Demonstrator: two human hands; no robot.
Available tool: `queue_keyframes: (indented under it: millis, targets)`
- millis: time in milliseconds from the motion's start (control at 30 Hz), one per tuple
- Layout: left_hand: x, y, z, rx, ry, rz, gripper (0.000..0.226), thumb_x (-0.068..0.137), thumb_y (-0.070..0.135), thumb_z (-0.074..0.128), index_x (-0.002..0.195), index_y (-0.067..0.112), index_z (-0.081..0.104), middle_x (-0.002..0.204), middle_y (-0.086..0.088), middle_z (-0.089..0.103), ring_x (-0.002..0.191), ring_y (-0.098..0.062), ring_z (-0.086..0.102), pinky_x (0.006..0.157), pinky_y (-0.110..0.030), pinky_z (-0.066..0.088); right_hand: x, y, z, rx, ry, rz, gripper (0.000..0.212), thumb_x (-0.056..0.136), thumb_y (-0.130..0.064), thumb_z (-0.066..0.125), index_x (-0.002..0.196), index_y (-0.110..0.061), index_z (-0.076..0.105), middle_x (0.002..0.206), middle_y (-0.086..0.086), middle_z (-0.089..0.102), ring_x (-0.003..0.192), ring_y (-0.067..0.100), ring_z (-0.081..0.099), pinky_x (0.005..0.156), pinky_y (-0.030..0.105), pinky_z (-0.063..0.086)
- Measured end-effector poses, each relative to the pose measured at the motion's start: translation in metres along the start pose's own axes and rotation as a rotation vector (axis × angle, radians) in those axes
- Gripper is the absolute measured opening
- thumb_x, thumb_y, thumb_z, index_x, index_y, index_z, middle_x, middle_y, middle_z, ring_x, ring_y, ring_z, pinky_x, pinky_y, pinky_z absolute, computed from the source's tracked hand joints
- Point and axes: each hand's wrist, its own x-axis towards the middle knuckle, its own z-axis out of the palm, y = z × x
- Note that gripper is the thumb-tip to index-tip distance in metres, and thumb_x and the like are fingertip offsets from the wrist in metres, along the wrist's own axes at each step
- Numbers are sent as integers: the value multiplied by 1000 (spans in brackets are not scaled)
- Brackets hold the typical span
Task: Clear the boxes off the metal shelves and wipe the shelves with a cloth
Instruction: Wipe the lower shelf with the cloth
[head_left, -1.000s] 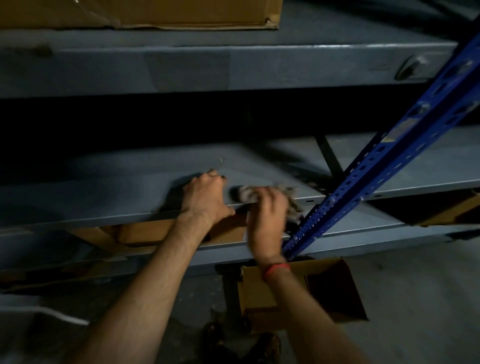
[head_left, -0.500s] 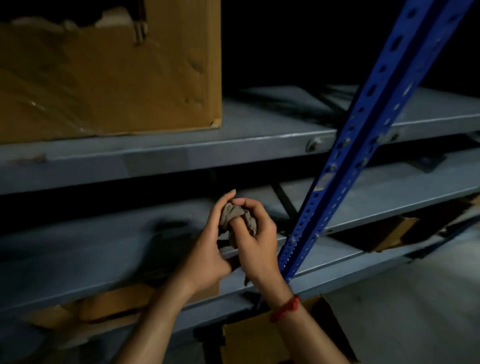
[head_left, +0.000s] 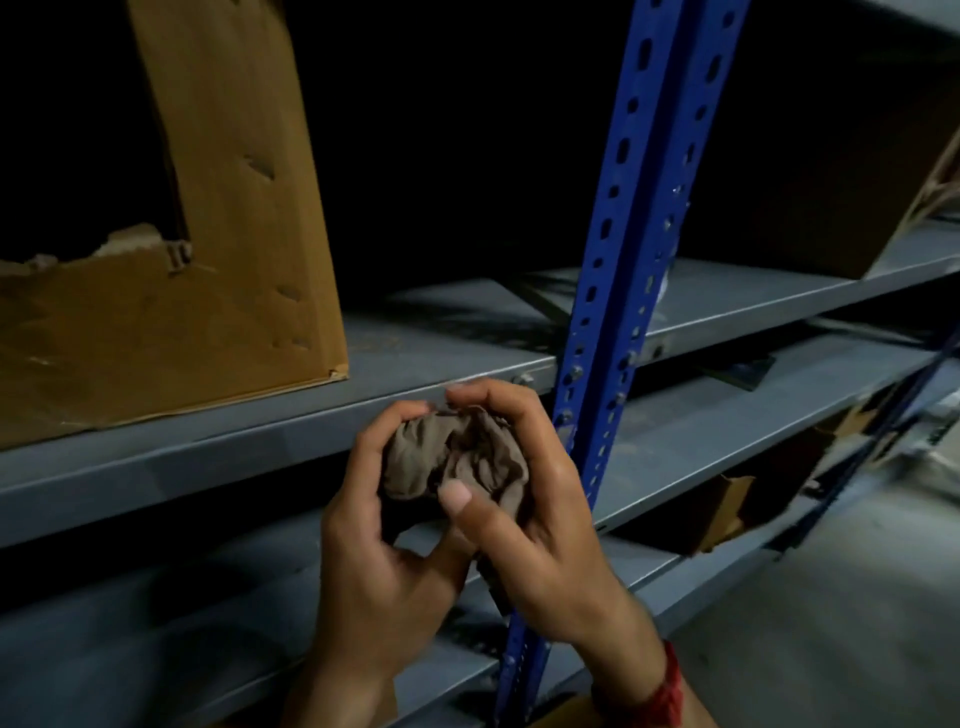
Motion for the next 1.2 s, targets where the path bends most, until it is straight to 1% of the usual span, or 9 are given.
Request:
queue_keyframes:
  millis: [100,233,367,467,533,633,833,1033,1200]
  targets:
    - [10,14,19,-80,-7,-17,55,77,33,65,129,29,49,117,18,65,108,-6,66,81,-14,53,-4,-1,-25,33,-28,-38,57,89,-22,65,139,-5,44,136,16,49,124,38,52,97,54,50]
    - [21,20,66,-150,-52,-35,60,80,30,64,137,26,46,123,12,66,112,-10,66,84,-18,54,-6,4,-63,31,81,-64,62,93,-38,64,146,-18,38,143,13,46,126,36,53,98,53,50]
    - [35,27,137,-227,-45,-40,67,85,31,62,146,24,34,131,10,62,120,-14,63,92,-22,52,-1,5,-122,34,184,-45,69,91,-47,63,149,-23,33,140,8,52,126,32,56,99,52,50]
    - [50,28,184,-254,-26,-7,58,89,28,58,139,27,31,129,0,62,117,-20,64,94,-28,53,9,7,-165,-35,211,-21,63,92,-53,60,146,-30,36,137,1,56,125,28,57,100,50,50]
    - [62,26,213,-219,-14,10,52,92,28,57,138,30,34,130,-2,60,120,-25,61,98,-36,53,16,9,-194,-35,194,-35,54,96,-43,58,144,-31,37,131,-5,60,121,24,61,98,43,53]
    - [81,19,248,-123,-47,12,50,99,19,57,145,23,38,133,8,59,124,-13,59,100,-29,51,28,15,-233,-27,196,-32,48,99,-28,57,143,-23,38,122,-13,64,115,13,65,91,28,55]
    - [122,2,281,244,-124,12,66,95,21,66,152,36,36,145,11,53,131,-5,53,101,-33,53,70,44,-292,-190,318,-15,47,96,-31,62,137,-22,43,113,-13,67,104,0,66,85,18,53]
    - [117,-9,271,432,49,58,42,93,22,69,133,27,57,123,13,63,113,1,61,90,-24,56,140,97,-319,-503,376,-21,54,95,-36,63,142,-19,42,131,7,53,120,21,53,97,30,45]
    - [100,-18,248,467,99,120,37,92,14,69,125,26,58,107,16,66,90,-10,70,71,-31,59,175,136,-297,-732,192,74,59,93,-38,65,142,-15,44,136,16,50,122,35,52,99,39,44]
